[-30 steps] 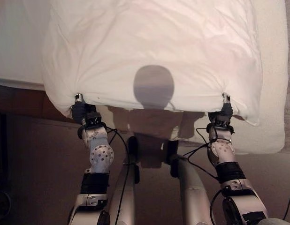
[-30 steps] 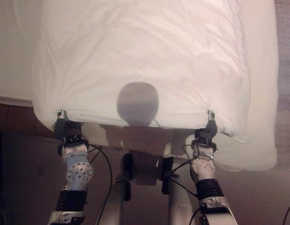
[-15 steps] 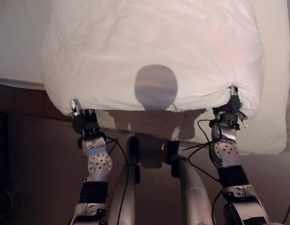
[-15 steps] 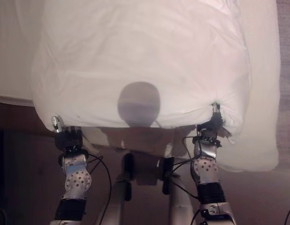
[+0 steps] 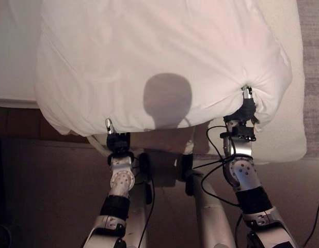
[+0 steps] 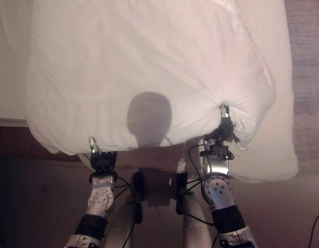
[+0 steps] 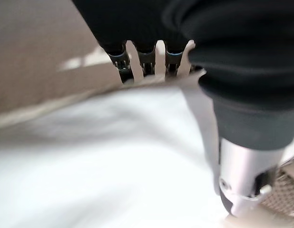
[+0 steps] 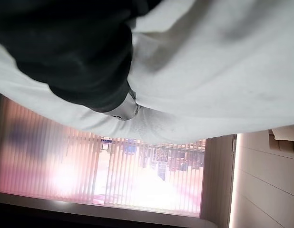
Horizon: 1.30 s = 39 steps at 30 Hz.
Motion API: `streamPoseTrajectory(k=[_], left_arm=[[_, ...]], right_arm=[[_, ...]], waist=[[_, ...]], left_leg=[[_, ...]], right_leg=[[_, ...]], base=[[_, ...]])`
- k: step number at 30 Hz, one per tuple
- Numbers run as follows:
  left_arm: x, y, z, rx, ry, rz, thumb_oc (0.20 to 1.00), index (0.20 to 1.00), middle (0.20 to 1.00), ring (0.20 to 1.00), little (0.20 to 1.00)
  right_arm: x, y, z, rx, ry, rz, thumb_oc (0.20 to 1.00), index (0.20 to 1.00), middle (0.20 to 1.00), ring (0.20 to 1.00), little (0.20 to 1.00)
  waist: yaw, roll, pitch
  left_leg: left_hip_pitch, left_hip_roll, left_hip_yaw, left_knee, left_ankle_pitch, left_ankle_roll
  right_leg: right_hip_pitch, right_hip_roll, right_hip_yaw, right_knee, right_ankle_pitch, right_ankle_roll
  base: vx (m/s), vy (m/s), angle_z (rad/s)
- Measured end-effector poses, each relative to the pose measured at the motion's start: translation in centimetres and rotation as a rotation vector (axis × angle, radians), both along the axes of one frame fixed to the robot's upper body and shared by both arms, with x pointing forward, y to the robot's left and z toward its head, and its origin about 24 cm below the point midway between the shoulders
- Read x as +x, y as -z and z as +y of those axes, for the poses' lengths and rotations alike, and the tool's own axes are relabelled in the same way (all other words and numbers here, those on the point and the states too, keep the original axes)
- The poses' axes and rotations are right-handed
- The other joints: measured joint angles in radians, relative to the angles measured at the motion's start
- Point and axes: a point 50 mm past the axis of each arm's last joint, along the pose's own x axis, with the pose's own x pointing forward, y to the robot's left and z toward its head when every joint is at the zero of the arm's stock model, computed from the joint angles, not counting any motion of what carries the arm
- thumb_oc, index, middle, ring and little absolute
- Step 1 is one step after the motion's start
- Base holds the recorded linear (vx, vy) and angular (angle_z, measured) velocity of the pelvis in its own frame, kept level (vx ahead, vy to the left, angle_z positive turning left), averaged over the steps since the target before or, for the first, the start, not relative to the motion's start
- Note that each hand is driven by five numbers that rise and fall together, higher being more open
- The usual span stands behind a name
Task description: Make the bed
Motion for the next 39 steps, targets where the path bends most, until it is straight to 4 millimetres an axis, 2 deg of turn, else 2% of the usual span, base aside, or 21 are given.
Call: streamPoseTrajectory(k=[2,8,15,21,22,23,24,33,39], left_arm=[[0.4,-0.8,-0.2,0.0,0.008,-0.031,1.0,1.0,1.0,1.0,1.0],[0.9,-2.0,-0.1,-0.025,-0.005,-0.115,1.0,1.0,1.0,1.0,1.0],[0.8,-2.8,0.7,-0.022,-0.044,-0.2,1.0,1.0,1.0,1.0,1.0],[0.1,-1.8,1.1,-0.022,-0.054,-0.195,1.0,1.0,1.0,1.0,1.0],[-0.1,-1.4,1.3,-0.024,-0.059,-0.182,0.608,0.608,0.608,0.608,0.608],[-0.1,-1.2,1.4,-0.025,-0.063,-0.179,0.335,0.335,0.335,0.335,0.335],[-0.3,-1.0,1.6,-0.026,-0.073,-0.173,0.2,0.2,0.2,0.2,0.2],[-0.3,-1.4,3.0,-0.002,-0.117,-0.168,0.2,0.2,0.2,0.2,0.2],[-0.5,-2.3,4.1,0.073,-0.139,-0.164,0.2,0.2,0.2,0.2,0.2]], right_arm=[[0.0,0.0,0.0,-0.003,-0.003,0.001,0.2,0.2,0.2,0.2,0.2],[-0.1,0.1,0.0,-0.006,-0.003,-0.014,0.2,0.2,0.2,0.2,0.2],[-0.2,0.3,0.2,0.013,-0.009,-0.01,0.2,0.2,0.2,0.2,0.2],[-0.2,0.5,0.1,0.015,-0.004,-0.006,0.2,0.2,0.2,0.2,0.2],[-0.2,0.6,0.0,0.015,-0.001,-0.002,0.2,0.2,0.2,0.2,0.2],[-0.3,0.7,0.0,0.015,-0.001,0.001,0.2,0.2,0.2,0.2,0.2],[-0.3,0.9,-0.1,0.015,0.001,0.007,0.2,0.2,0.2,0.2,0.2],[-0.3,1.2,0.0,0.016,-0.001,0.021,0.2,0.2,0.2,0.2,0.2],[-0.5,3.1,-0.2,0.001,-0.005,0.096,0.2,0.2,0.2,0.2,0.2]], waist=[[-0.02,-0.005,-0.003],[-0.023,-0.05,-0.028],[-0.022,-0.052,-0.029],[-0.021,-0.054,-0.03],[-0.02,-0.054,-0.03],[-0.019,-0.054,-0.03],[-0.018,-0.054,-0.03],[-0.009,-0.054,-0.03],[0.007,-0.052,-0.031]], left_leg=[[0.0,0.001,0.005,0.006,-0.006,0.001],[-0.017,0.004,0.006,0.008,-0.011,-0.001],[-0.02,0.003,0.005,0.013,-0.014,0.0],[-0.03,0.006,0.004,0.027,-0.021,0.001],[-0.031,0.005,0.003,0.028,-0.021,0.001],[-0.032,0.005,0.003,0.028,-0.022,0.002],[-0.032,0.005,0.003,0.028,-0.022,0.002],[-0.028,0.004,0.003,0.033,-0.021,0.002],[0.033,0.002,0.005,0.02,-0.02,0.002]], right_leg=[[0.0,0.001,0.005,-0.002,0.001,0.0],[-0.016,0.005,0.007,-0.008,0.001,0.0],[-0.015,0.004,0.007,-0.007,0.001,0.001],[-0.018,0.004,0.005,-0.007,0.001,0.001],[-0.018,0.003,0.005,-0.008,0.001,0.001],[-0.018,0.003,0.004,-0.008,0.001,0.001],[-0.018,0.003,0.004,-0.007,0.001,0.001],[-0.016,0.001,0.005,0.001,0.001,0.001],[0.038,0.0,0.006,0.002,-0.003,0.005]], base=[[0.01,-0.002,-0.07],[0.01,-0.002,-0.02],[0.0,0.0,0.0],[0.0,0.0,0.0],[0.0,0.0,0.0],[0.0,0.0,0.0],[0.0,0.0,0.0],[0.0,0.0,0.0],[0.0,-0.005,0.0]])
